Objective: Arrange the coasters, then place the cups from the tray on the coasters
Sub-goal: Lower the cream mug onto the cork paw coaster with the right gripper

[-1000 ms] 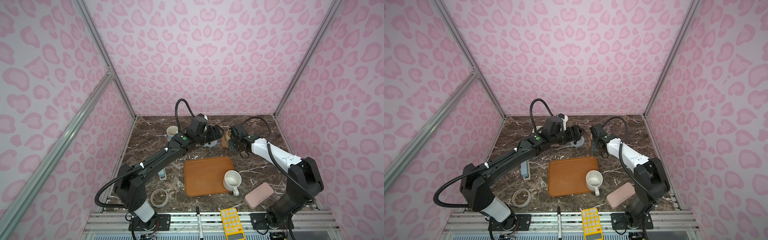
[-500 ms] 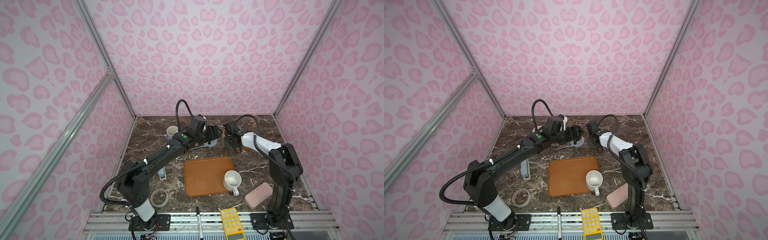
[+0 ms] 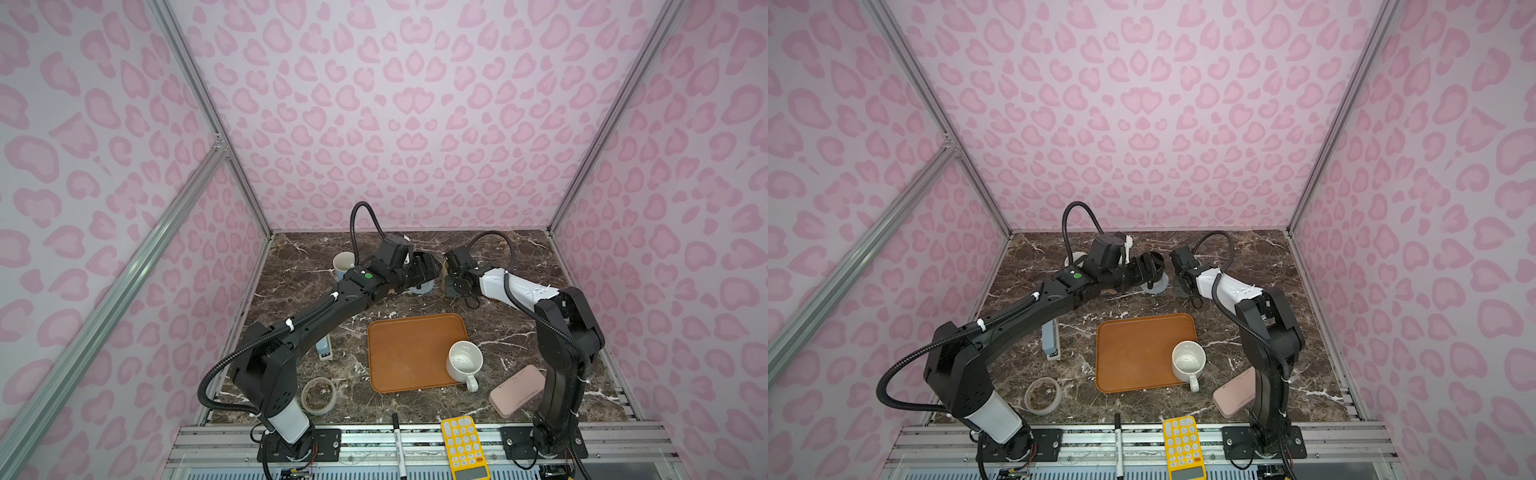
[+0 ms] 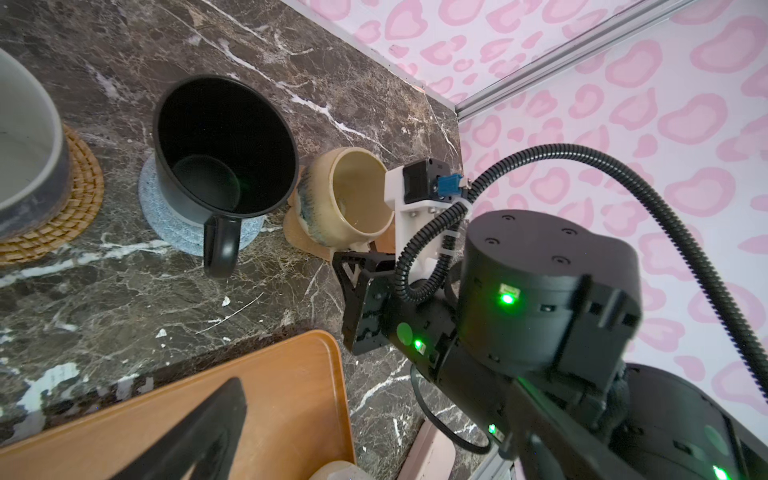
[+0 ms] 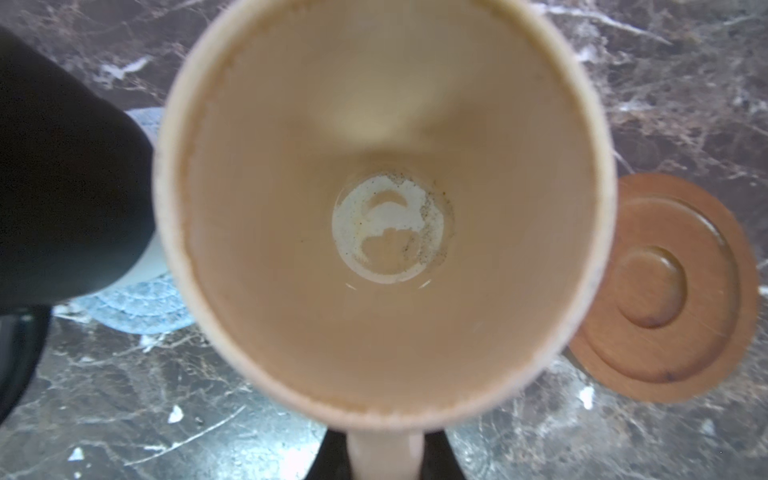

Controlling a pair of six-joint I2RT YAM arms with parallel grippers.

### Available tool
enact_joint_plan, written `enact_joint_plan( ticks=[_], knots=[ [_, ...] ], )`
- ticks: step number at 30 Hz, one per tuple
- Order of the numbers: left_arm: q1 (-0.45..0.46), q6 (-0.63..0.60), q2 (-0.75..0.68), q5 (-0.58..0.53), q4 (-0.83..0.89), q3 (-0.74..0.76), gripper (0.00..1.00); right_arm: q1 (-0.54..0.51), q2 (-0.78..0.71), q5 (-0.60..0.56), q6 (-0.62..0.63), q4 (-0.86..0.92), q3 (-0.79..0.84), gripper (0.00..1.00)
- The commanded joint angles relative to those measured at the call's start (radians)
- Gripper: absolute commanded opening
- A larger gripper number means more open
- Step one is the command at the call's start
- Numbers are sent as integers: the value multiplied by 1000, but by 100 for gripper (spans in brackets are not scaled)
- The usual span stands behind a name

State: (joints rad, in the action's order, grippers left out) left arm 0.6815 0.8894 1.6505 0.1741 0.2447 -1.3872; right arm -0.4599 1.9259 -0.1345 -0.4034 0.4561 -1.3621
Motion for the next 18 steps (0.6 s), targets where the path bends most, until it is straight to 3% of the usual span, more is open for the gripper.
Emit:
enact_joint_plan(
  ticks=[1, 18],
  knots=[
    [-1, 2, -26, -22, -18, 18, 100, -1, 13, 1, 1, 6, -20, 0],
    [0, -7, -64, -22, -37, 82, 100, 0, -38, -17, 23, 33, -48, 0]
  ],
)
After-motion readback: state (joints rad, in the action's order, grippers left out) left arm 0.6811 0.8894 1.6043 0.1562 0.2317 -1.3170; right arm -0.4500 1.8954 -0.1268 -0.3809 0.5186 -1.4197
